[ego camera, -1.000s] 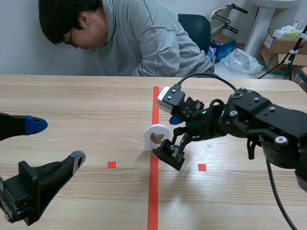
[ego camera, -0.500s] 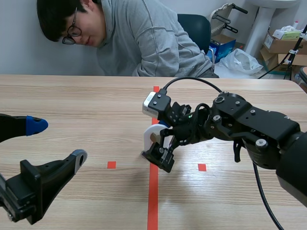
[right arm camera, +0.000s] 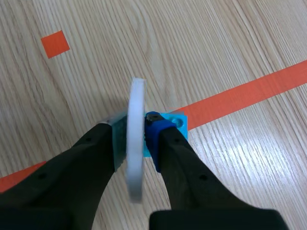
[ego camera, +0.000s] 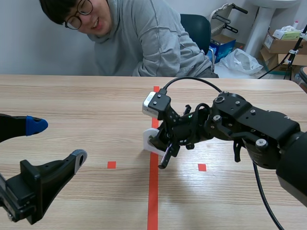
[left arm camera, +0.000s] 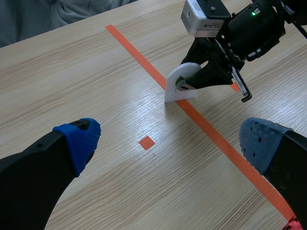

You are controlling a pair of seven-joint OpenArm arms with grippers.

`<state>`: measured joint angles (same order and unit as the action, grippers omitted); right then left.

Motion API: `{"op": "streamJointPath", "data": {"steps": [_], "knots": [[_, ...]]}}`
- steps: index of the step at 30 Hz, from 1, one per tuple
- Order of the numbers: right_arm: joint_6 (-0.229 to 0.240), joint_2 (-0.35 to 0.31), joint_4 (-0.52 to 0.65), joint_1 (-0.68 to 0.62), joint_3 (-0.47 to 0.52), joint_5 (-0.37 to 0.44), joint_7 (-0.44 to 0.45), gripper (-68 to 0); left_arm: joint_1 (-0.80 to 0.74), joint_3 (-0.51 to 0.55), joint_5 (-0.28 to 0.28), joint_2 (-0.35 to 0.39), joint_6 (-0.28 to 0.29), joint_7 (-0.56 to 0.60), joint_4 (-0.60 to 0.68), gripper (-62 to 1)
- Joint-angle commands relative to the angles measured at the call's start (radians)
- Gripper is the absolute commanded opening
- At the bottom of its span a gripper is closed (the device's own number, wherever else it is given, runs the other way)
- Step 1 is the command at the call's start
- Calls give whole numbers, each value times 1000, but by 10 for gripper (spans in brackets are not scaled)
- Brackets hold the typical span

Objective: Do the leaf sorting experiment

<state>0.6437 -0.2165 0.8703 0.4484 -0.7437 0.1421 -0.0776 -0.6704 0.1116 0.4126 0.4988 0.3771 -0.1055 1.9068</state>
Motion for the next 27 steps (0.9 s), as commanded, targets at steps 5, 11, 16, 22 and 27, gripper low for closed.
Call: {"op": "streamJointPath", "data": {"steps": [5,11,16,22,27], "knots": [[0,-8,19,23,13,12,13,-657,-8,6,10,-2,3,7,7,13],[-5,-16,37,15,40,27,-11,-656,-8,6,10,-3,3,6,7,13],[-96,-56,131,-32,138,68,-68,-656,-8,6,10,-3,3,6,7,13],[-216,-83,156,-58,336,184,-165,-656,-8,6,10,-2,3,2,7,13],[-316,-103,156,-60,520,219,-202,-655,-8,6,10,-2,3,-1,7,13]]}}
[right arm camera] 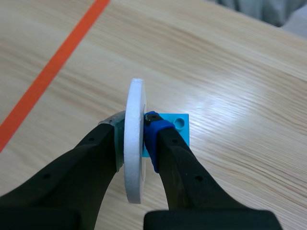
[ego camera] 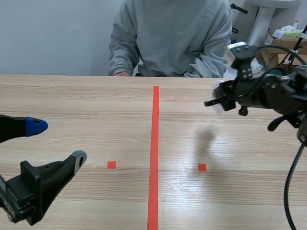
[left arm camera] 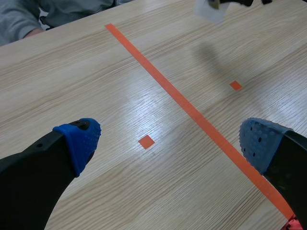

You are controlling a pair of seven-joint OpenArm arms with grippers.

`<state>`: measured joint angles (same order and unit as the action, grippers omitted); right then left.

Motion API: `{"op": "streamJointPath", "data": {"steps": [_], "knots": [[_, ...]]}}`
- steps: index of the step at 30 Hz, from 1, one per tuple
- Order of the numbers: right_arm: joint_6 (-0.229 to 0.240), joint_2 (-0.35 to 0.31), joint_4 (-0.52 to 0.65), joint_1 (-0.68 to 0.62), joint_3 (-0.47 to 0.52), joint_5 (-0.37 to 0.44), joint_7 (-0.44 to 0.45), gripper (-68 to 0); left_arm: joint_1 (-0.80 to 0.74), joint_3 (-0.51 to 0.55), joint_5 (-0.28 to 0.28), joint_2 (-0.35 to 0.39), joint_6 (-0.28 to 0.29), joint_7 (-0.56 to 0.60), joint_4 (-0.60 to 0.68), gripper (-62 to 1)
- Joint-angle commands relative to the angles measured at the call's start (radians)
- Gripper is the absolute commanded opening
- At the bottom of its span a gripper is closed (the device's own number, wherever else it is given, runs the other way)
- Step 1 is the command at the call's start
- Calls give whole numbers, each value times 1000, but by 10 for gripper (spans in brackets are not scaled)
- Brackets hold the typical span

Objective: Do the leaf sorting experiment

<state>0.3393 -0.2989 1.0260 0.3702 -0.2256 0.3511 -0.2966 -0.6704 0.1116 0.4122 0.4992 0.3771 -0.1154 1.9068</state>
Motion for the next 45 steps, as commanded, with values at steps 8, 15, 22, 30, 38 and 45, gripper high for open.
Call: {"op": "streamJointPath", "data": {"steps": [8,15,22,30,38,45], "knots": [[-114,-121,-89,76,80,8,70,-656,-8,6,10,-3,3,9,7,13],[-136,-135,-373,222,81,8,173,-655,-8,6,10,-3,3,9,7,13],[-151,-104,-467,215,82,7,179,-655,-8,6,11,-3,3,-3,7,13],[-194,-90,-468,138,120,-6,184,-651,-8,6,11,-3,3,-14,7,13],[-194,-92,-467,106,162,-8,185,-561,-8,6,11,-3,3,-16,7,13],[-192,-92,-467,107,162,-42,166,-266,-8,6,11,-3,3,-16,7,13]]}}
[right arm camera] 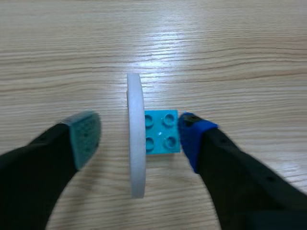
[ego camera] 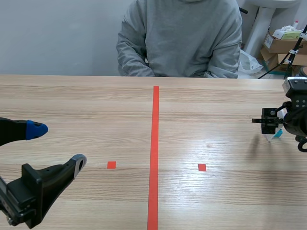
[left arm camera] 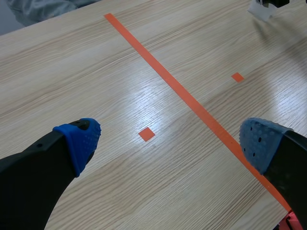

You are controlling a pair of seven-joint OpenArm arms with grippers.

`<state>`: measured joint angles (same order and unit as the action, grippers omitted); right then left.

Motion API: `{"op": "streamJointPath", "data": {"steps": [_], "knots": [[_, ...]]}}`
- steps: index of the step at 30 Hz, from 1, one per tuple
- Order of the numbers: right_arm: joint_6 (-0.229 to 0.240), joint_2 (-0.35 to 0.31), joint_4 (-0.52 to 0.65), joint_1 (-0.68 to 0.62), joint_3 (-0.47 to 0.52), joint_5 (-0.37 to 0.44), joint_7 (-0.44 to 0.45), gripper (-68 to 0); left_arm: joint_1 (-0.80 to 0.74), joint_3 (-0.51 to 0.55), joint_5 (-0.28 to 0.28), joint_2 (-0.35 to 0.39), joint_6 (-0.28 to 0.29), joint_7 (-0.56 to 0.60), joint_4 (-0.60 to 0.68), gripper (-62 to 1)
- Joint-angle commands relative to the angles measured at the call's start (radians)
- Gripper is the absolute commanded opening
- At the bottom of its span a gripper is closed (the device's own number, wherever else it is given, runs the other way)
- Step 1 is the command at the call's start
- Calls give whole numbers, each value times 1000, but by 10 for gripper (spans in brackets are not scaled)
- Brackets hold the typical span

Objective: Do the leaf sorting experiment

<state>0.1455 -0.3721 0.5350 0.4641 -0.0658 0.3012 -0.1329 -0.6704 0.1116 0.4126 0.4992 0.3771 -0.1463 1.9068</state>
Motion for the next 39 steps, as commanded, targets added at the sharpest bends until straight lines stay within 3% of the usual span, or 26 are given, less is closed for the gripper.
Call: {"op": "streamJointPath", "data": {"steps": [1,3,5,8,12,17,20,24,31,35,39], "knots": [[5,-19,24,15,2,2,-3,-208,-8,6,10,-3,3,14,7,13],[10,-19,26,15,2,-6,-14,-102,-8,6,10,-3,3,14,7,13],[12,-22,33,15,2,-5,-34,-56,-8,6,11,-3,3,14,7,13],[14,-35,63,12,2,-6,-88,-54,-8,6,11,-3,3,14,7,13],[87,-74,174,-37,2,4,-140,-54,-8,6,11,-3,3,14,7,13],[114,-130,455,-216,26,60,-186,-54,-8,6,13,-3,3,14,7,13],[119,-140,667,-372,64,67,-197,-54,-8,6,13,-3,3,14,7,13],[164,-140,959,-604,111,79,-195,-54,-8,6,13,-3,3,15,7,13],[291,-137,1344,-971,173,101,-100,-54,-8,6,12,-3,3,14,7,13],[400,-132,1455,-1129,219,127,-44,-54,-8,6,13,-2,3,14,7,13],[518,-131,1482,-1234,257,161,16,-54,-8,8,13,-3,11,14,7,13]]}}
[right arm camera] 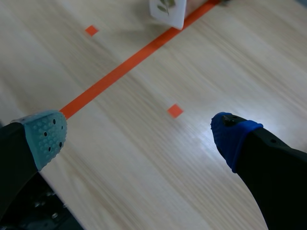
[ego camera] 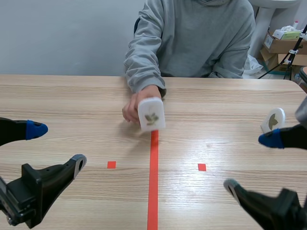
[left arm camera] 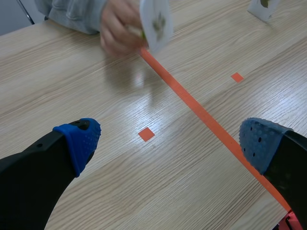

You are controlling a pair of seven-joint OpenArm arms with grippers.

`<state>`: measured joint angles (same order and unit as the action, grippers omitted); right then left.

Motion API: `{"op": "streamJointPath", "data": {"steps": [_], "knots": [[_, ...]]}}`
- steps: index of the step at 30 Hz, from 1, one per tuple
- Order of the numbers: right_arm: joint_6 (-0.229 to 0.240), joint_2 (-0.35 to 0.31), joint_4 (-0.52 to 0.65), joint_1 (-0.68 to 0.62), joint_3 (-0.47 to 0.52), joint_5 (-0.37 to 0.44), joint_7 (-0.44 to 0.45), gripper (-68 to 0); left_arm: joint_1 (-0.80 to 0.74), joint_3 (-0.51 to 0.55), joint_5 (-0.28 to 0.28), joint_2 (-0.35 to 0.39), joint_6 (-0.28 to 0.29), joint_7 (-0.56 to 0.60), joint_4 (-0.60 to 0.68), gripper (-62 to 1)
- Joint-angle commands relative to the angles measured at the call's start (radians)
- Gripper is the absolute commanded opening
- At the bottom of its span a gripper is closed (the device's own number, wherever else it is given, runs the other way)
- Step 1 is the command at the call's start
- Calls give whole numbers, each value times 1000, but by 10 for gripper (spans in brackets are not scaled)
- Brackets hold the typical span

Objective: Do the leaf sorting experiment

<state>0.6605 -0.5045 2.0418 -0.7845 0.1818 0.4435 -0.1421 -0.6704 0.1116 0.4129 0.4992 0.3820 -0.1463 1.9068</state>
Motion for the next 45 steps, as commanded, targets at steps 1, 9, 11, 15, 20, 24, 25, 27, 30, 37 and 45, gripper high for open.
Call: {"op": "streamJointPath", "data": {"steps": [1,9,11,15,20,24,25,27,30,37,45], "knots": [[23,2,-24,-3,16,22,39,-54,-8,8,13,-3,8,14,7,13],[85,64,-24,-30,95,43,43,-54,-8,8,13,-3,10,13,7,13],[85,64,-24,-30,101,43,39,-54,-8,8,13,-3,10,14,7,13],[85,64,-24,-30,100,44,13,-54,-8,8,13,-3,10,14,7,13],[85,64,-24,-29,100,56,7,-54,-8,8,13,-3,9,14,7,13],[85,64,-24,-30,100,66,6,-54,-8,8,13,-3,9,14,7,13],[85,64,-24,-30,100,66,1,-54,-8,8,13,-3,9,14,7,13],[85,64,-24,-30,100,66,-2,-54,-8,8,13,-3,9,14,7,13],[85,64,-24,-30,100,67,-2,-54,-8,8,13,-3,9,14,7,13],[85,64,-24,-30,100,74,-2,-54,-8,8,13,-3,9,14,7,13],[85,64,-24,-30,100,85,-2,-54,-8,8,12,-3,9,14,7,13]]}}
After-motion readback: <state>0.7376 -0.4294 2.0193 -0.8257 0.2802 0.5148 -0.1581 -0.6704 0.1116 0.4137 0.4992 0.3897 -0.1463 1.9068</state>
